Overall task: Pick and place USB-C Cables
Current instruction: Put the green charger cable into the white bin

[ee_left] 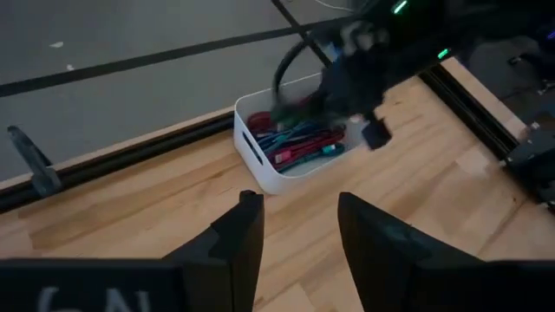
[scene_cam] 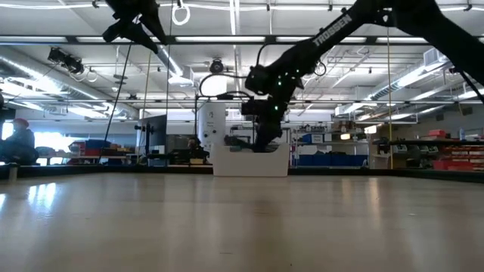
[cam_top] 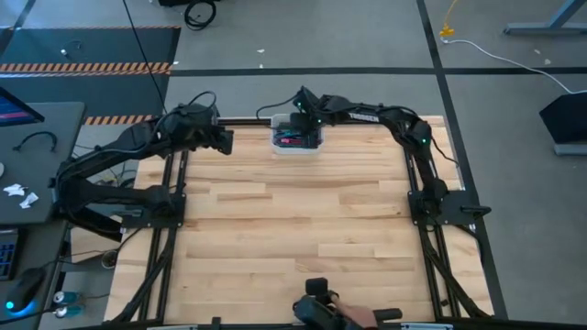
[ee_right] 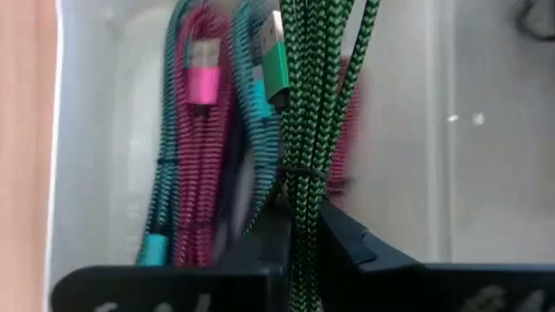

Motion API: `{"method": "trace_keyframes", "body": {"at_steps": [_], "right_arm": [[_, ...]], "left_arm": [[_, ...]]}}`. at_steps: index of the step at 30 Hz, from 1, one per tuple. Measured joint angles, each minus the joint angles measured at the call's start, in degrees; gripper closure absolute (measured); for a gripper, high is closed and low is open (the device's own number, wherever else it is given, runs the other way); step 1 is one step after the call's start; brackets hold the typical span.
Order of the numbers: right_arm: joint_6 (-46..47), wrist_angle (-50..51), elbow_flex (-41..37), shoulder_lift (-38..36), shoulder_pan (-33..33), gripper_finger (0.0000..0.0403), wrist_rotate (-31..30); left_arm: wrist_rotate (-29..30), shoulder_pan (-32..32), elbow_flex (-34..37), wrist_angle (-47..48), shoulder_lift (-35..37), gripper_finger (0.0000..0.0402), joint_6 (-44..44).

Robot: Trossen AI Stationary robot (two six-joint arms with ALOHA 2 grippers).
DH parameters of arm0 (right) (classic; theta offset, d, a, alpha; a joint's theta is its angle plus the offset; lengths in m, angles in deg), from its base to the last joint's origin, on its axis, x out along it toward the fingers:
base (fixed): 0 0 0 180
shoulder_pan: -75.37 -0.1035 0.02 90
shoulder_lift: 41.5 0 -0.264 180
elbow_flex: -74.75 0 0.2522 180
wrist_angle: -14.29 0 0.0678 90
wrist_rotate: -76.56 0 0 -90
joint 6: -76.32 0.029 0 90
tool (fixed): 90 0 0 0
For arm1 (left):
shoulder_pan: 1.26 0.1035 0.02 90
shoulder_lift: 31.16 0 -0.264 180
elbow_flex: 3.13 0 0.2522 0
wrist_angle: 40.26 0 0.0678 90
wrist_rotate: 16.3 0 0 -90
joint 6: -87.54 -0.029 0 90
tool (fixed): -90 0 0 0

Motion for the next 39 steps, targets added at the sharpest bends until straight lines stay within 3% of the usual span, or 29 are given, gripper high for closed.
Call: {"method": "trace_keyframes", "body": {"at_steps": [4,9,13,18,22,28,33,37,39], "right_arm": [[2.3,0.8,0.0,1.9,-0.2,0.0351,-0.9],[8.0,2.1,-0.1,0.9,-0.1,0.0294,0.4],[11.2,2.0,-0.1,-3.9,0.0,0.0251,1.6],[22.6,2.9,-0.1,-12.5,0.9,0.0246,6.8],[30.3,-0.4,-2.8,-21.2,1.0,0.0263,14.1],[41.5,-8.0,-14.8,-36.2,-2.0,0.0289,15.5],[54.9,-18.3,-28.3,-48.4,-5.9,0.0299,14.3],[64.5,-25.8,-37.6,-56.7,-9.0,0.0304,8.8],[67.9,-27.2,-41.2,-59.9,-10.5,0.0305,5.9]], "left_arm": [[0.2,-0.7,0.0,-0.2,0.0,0.0252,0.0],[0.1,-2.6,0.0,-0.3,0.1,0.0253,-0.4],[0.1,-3.6,0.0,-0.3,0.1,0.0253,-1.6],[0.2,-6.2,0.1,-0.5,3.0,0.0258,-3.4],[0.6,-10.5,3.8,-6.7,10.2,0.026,-11.1],[-3.0,-14.8,15.8,-20.4,27.5,0.026,-16.5],[-4.1,-15.5,26.2,-24.7,41.2,0.026,-15.8],[-2.4,-15.5,31.3,-21.6,47.7,0.026,-16.5],[-2.4,-15.5,33.5,-22.7,49.3,0.026,-11.3]]}}
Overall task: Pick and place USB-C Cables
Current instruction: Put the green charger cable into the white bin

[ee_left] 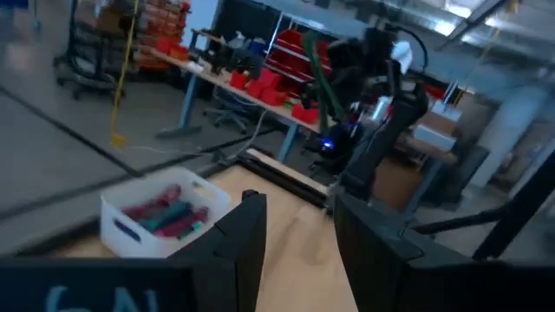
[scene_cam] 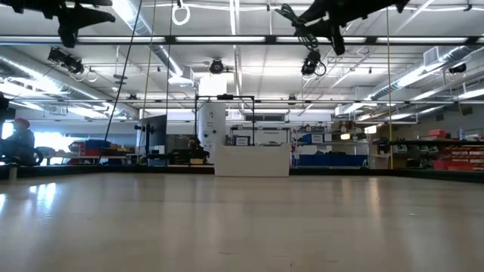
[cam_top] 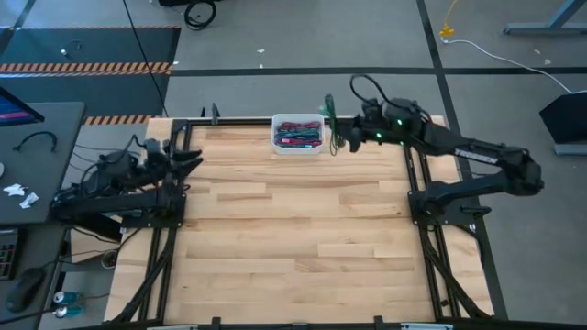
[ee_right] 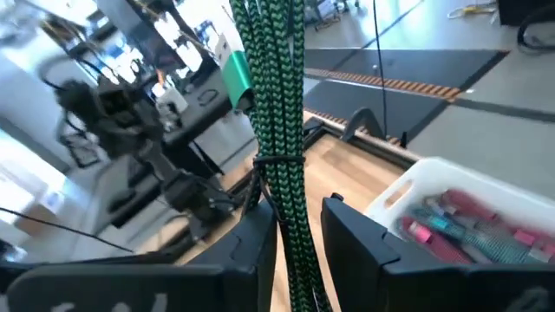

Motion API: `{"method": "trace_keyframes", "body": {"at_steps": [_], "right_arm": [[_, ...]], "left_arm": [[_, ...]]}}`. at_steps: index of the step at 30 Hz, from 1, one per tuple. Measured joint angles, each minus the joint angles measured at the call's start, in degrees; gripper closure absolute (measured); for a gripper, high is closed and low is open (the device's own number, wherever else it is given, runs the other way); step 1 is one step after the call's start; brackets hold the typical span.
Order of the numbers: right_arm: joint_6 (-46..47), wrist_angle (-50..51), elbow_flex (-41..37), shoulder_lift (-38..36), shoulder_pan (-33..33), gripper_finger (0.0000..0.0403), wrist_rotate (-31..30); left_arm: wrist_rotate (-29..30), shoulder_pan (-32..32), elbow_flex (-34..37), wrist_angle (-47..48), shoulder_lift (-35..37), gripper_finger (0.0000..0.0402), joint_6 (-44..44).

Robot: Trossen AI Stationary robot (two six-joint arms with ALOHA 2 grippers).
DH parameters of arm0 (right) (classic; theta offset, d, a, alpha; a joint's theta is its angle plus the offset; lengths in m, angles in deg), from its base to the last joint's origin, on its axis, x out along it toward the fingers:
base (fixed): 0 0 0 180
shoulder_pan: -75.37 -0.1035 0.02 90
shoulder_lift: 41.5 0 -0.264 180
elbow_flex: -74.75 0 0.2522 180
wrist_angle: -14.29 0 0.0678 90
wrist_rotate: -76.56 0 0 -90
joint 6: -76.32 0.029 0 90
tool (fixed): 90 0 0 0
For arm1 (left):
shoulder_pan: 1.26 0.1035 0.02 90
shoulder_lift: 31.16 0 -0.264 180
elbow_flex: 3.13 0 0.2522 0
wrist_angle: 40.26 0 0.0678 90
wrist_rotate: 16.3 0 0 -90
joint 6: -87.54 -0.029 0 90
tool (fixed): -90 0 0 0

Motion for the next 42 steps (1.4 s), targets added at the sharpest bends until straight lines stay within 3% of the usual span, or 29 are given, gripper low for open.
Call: {"method": "trace_keyframes", "body": {"at_steps": [3,6,11,18,24,34,38,42], "right_arm": [[2.6,-1.9,-4.4,-3.8,-1.9,0.0305,-2.4],[2.9,-4.2,-7.9,-6.7,-3.4,0.0305,-4.2],[2.8,-7.2,-12.2,-10.2,-4.5,0.0305,-4.2],[2.5,-8.3,-16.1,-15.4,-4.7,0.0305,1.9],[0.4,-9.1,-22.2,-25.1,-4.5,0.0305,2.7],[-0.5,-19.0,-36.7,-38.5,-4.5,0.0318,5.8],[-3.8,-12.6,-36.1,-37.3,-3.2,0.0332,0.1],[-12.4,-12.1,-32.8,-27.9,0.7,0.0368,-1.9]], "left_arm": [[-4.1,0.0,5.4,-6.1,1.0,0.026,-0.8],[-11.6,-0.1,14.2,-22.7,1.1,0.0262,-5.9],[-11.9,0.0,30.6,-51.1,1.0,0.0278,-6.7],[-12.7,-0.2,31.8,-42.5,0.6,0.0319,-7.3],[-12.3,-0.2,31.8,-39.3,0.6,0.0347,-3.5],[-12.3,-0.2,31.8,-39.1,0.6,0.0346,-3.7],[-12.3,-0.2,31.8,-39.1,0.6,0.0341,-3.8],[-12.3,-0.2,31.8,-39.1,0.6,0.0342,-3.8]]}}
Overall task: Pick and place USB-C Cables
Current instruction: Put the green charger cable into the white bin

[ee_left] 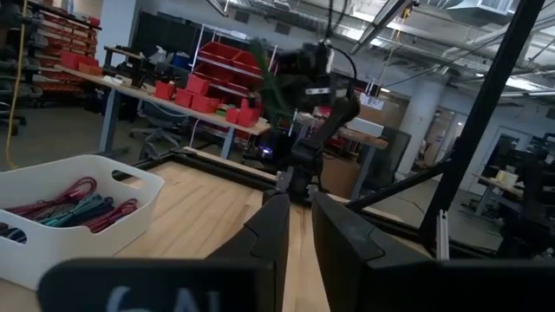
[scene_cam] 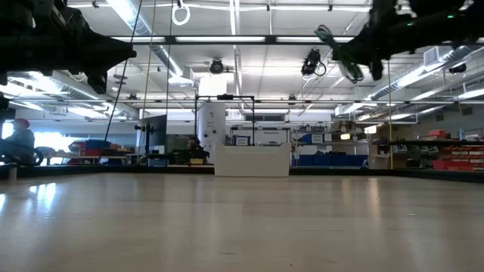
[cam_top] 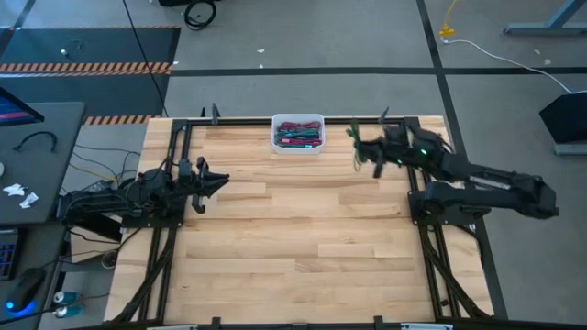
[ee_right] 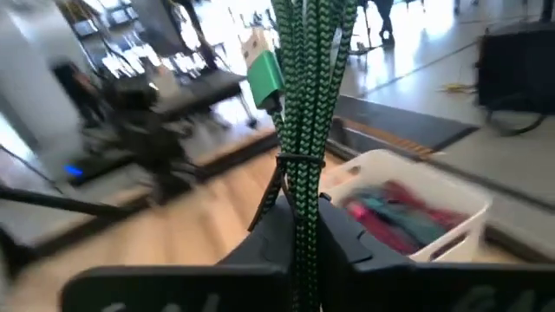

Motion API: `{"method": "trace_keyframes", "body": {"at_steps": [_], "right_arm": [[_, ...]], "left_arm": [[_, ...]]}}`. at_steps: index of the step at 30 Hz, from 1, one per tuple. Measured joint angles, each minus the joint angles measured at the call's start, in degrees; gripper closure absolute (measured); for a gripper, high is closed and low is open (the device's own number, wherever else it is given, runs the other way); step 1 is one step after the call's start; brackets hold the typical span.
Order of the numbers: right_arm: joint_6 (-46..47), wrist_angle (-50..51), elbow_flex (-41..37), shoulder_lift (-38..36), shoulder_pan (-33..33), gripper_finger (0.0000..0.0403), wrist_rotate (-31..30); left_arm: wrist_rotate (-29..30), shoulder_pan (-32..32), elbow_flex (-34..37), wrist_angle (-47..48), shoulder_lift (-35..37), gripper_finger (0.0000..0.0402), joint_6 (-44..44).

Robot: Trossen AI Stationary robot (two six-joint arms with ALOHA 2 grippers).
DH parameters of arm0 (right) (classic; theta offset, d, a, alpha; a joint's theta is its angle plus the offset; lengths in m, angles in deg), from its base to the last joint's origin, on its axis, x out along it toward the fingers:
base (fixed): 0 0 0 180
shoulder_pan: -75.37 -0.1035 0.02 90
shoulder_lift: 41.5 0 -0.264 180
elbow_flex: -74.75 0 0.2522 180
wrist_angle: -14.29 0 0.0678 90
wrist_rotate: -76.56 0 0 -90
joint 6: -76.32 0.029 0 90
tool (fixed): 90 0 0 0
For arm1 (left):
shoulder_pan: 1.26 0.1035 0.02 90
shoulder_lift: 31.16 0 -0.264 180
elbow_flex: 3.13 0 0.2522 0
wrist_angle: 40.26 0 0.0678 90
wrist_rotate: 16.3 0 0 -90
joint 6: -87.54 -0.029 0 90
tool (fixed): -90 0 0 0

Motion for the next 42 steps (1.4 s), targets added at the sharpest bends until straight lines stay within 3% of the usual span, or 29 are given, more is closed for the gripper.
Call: {"method": "trace_keyframes", "body": {"at_steps": [2,10,15,21,26,33,42], "right_arm": [[-4.3,-1.1,3.4,7.0,2.5,0.0385,2.5],[-23.8,3.6,26.4,43.4,8.6,0.0376,9.8],[-34.3,10.6,42.1,61.3,8.7,0.0379,9.1],[-44.6,20.1,57.6,75.1,8.4,0.0349,1.5],[-49.8,25.2,64.8,81.4,8.4,0.0284,0.0],[-49.5,30.1,67.6,81.1,8.1,0.0208,-11.6],[-44.8,27.8,67.5,78.8,11.8,0.0226,-2.0]], "left_arm": [[0.0,0.0,0.0,0.0,0.0,0.0344,0.0],[0.0,0.0,0.0,0.0,0.0,0.035,0.0],[0.0,0.0,0.0,0.0,0.0,0.0342,0.0],[0.0,0.0,0.0,0.0,0.0,0.0342,0.0],[0.0,0.0,0.0,0.0,0.0,0.035,0.0],[0.0,0.0,0.0,0.0,0.0,0.0344,0.0],[0.0,0.0,0.0,0.0,0.0,0.0345,0.0]]}}
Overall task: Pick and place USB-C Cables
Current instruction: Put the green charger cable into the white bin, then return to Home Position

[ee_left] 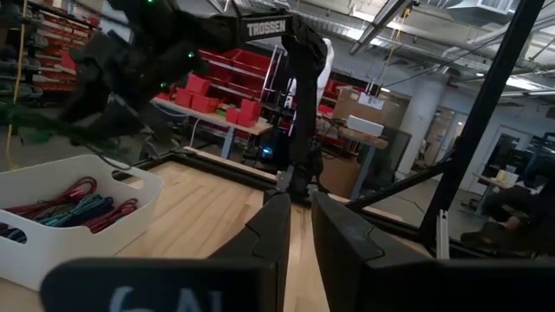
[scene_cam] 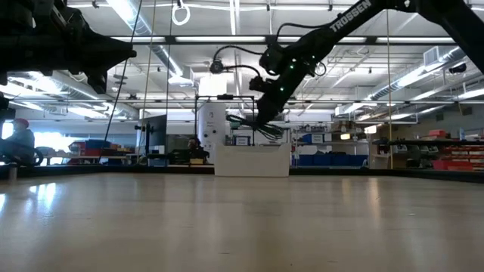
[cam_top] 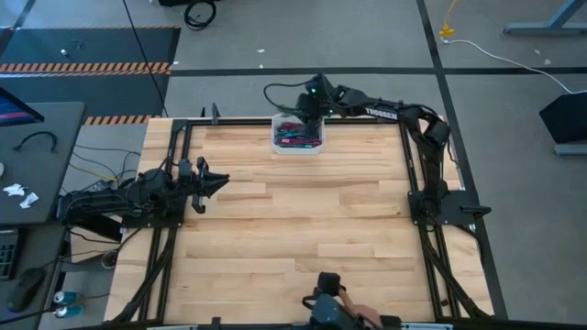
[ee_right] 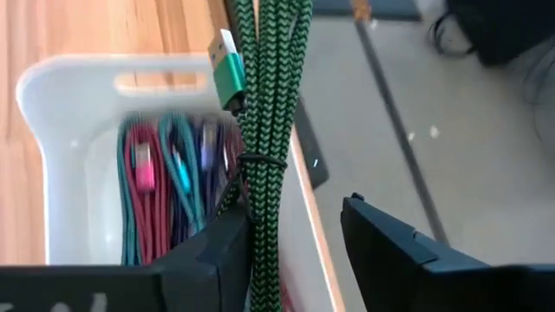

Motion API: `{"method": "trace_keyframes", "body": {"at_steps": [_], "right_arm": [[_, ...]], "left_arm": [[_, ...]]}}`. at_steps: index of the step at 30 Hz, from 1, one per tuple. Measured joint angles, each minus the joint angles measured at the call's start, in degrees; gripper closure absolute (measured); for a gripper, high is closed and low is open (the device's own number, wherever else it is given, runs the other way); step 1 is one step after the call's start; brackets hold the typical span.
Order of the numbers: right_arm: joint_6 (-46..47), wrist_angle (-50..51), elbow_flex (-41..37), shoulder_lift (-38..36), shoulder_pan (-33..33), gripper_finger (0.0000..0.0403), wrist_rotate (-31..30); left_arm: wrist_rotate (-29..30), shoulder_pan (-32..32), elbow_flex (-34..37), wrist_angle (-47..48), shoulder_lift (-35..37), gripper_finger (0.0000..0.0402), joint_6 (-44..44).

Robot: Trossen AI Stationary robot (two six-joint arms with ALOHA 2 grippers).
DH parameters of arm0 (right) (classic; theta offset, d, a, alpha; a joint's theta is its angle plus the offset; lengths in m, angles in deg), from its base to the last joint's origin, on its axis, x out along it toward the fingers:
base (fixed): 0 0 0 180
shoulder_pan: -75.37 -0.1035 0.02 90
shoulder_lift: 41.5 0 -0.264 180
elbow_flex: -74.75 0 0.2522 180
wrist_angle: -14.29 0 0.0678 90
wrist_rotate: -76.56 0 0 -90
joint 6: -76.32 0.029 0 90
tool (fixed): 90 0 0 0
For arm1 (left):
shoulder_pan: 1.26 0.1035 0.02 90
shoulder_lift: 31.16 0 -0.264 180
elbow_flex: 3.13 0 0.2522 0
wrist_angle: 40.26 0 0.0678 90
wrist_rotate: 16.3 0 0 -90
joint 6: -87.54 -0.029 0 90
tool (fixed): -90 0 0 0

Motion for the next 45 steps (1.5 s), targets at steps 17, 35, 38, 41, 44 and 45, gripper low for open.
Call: {"method": "trace_keyframes", "body": {"at_steps": [17,35,38,41,44,45], "right_arm": [[-3.1,11.1,0.0,-0.6,-0.5,0.0045,-1.6],[19.8,3.0,-12.6,-27.2,-2.9,0.0161,8.6],[23.2,-1.8,-23.7,-39.3,-5.3,0.0203,13.6],[31.7,-12.3,-34.9,-51.1,-7.3,0.0235,15.7],[41.0,-24.9,-43.7,-61.4,-8.9,0.0254,16.8],[43.4,-27.5,-46.0,-64.3,-9.3,0.0258,16.8]], "left_arm": [[0.0,0.0,0.0,0.0,0.0,0.0341,0.0],[0.0,0.0,0.0,0.0,0.0,0.034,0.0],[0.0,0.0,0.0,0.0,0.0,0.0343,0.0],[0.0,0.0,0.0,0.0,0.0,0.0348,0.0],[0.0,0.0,0.0,0.0,0.0,0.0351,0.0],[0.0,0.0,0.0,0.0,0.0,0.0351,0.0]]}}
